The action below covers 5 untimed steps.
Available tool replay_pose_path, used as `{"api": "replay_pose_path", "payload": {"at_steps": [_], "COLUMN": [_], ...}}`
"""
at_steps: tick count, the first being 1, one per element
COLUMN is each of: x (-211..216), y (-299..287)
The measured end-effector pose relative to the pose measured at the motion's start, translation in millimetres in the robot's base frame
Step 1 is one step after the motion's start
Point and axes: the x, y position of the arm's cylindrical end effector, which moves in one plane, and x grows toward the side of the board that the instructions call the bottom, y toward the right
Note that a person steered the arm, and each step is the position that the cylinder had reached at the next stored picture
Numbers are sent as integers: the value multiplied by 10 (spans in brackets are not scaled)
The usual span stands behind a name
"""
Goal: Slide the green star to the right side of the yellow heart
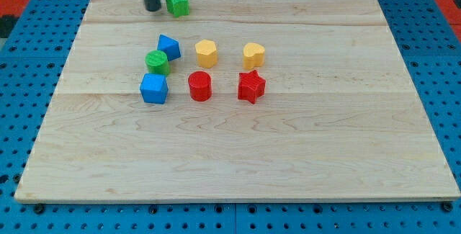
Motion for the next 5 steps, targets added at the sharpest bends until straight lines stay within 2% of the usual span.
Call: {"api": "replay_pose_path", "payload": {"at_steps": [1, 2, 3, 4, 5], "x": [-161, -150, 229, 551, 676], "y": [287, 1335, 2156, 2549, 2722]}}
